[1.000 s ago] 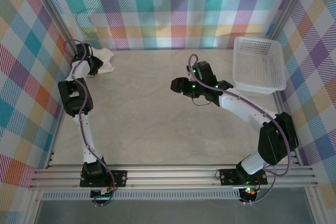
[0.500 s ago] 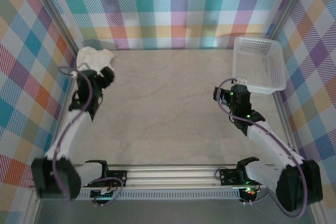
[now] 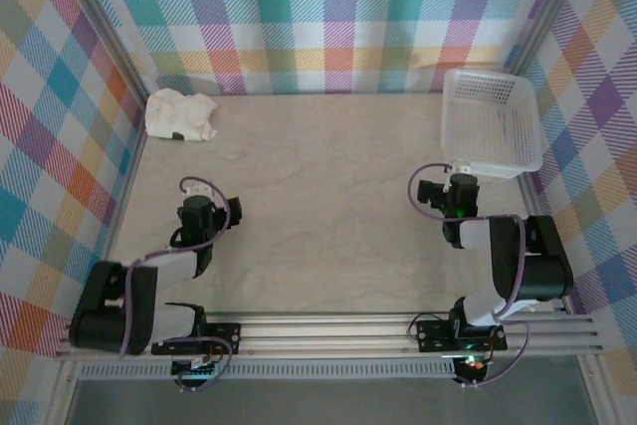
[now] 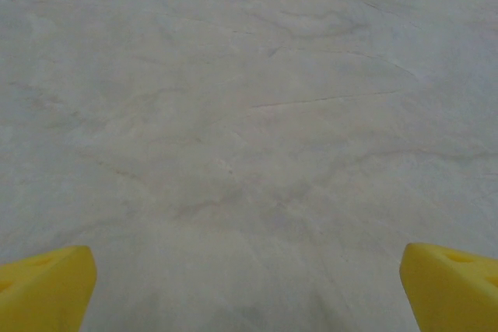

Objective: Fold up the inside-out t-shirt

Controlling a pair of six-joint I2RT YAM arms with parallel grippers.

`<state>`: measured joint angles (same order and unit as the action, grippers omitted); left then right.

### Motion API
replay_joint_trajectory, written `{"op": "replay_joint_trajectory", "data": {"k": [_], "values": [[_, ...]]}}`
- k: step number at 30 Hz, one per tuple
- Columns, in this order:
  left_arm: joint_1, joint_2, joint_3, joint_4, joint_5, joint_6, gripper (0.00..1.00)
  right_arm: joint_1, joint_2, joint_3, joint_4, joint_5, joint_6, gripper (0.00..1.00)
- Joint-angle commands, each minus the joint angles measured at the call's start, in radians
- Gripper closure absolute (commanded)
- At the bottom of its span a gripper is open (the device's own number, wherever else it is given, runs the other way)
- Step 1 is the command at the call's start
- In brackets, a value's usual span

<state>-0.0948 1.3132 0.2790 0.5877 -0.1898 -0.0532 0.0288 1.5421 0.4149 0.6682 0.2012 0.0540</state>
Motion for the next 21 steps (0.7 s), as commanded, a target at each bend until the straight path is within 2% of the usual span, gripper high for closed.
{"op": "replay_joint_trajectory", "data": {"k": [1,2,3,4,6,7,8,21], "values": [[0.041,0.16,0.071,0.266,0.105,0.062,0.0,-0.01,0.009,-0.03,0.244,-0.1,-0.017,0.0],[0.045,0.241,0.073,0.33,0.11,0.063,0.0,-0.009,-0.01,-0.021,0.187,-0.099,-0.015,0.0],[0.05,0.283,0.087,0.4,0.112,0.061,0.0,-0.009,-0.007,-0.029,0.209,-0.096,-0.016,0.0],[0.055,0.232,0.131,0.202,0.117,0.053,0.0,-0.009,-0.001,-0.029,0.222,-0.097,-0.015,0.0],[0.053,0.263,0.117,0.291,0.118,0.056,0.0,-0.009,-0.007,-0.025,0.203,-0.1,-0.016,0.0],[0.053,0.245,0.136,0.215,0.119,0.057,0.0,-0.008,-0.007,-0.026,0.206,-0.101,-0.016,0.0],[0.05,0.256,0.126,0.262,0.115,0.059,0.0,-0.009,-0.011,-0.024,0.194,-0.103,-0.016,0.0],[0.023,0.252,0.144,0.219,0.085,0.081,0.0,-0.011,-0.008,-0.016,0.184,-0.147,-0.031,0.0]]}}
